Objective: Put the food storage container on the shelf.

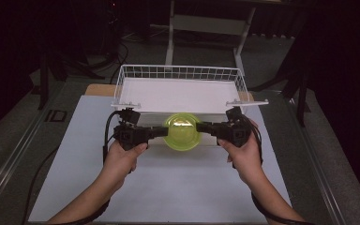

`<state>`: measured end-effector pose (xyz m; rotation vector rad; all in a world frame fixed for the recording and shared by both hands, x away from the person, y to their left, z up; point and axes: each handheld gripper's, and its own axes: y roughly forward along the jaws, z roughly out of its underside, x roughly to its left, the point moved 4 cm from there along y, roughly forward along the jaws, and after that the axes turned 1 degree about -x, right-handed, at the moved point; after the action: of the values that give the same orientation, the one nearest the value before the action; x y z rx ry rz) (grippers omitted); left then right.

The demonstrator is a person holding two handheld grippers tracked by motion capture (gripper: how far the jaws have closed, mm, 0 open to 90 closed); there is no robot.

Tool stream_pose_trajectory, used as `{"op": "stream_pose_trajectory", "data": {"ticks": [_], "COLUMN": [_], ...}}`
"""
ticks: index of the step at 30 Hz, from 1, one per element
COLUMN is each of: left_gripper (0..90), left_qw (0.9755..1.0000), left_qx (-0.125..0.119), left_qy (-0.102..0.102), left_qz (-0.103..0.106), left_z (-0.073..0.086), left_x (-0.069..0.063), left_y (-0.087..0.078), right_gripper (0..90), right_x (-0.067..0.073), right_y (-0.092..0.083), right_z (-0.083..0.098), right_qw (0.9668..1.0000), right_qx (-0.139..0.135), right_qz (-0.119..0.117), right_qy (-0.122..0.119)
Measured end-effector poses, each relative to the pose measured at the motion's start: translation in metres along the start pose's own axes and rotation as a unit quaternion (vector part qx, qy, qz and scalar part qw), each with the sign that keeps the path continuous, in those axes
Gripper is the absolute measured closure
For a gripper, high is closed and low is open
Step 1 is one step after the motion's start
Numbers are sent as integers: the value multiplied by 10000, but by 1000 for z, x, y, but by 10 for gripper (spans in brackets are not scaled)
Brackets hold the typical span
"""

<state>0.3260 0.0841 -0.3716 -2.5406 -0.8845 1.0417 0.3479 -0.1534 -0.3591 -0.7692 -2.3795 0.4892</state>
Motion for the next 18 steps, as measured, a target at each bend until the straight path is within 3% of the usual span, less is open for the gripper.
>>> {"op": "stream_pose_trajectory", "data": {"ticks": [11, 18], "left_gripper": [822, 822], "left_qw": [9998, 9998], "left_qx": [-98, -35], "left_qy": [141, 105], "left_qz": [-136, -194], "left_z": [-42, -61], "left_x": [-11, -10], "left_y": [-12, -7], "right_gripper": [806, 804], "right_x": [5, 0], "right_y": [-8, -7], "right_z": [-40, -57], "right_qw": [9997, 9996], "right_qx": [-239, -276], "right_qz": [-1, 94], "right_qy": [-32, -21]}}
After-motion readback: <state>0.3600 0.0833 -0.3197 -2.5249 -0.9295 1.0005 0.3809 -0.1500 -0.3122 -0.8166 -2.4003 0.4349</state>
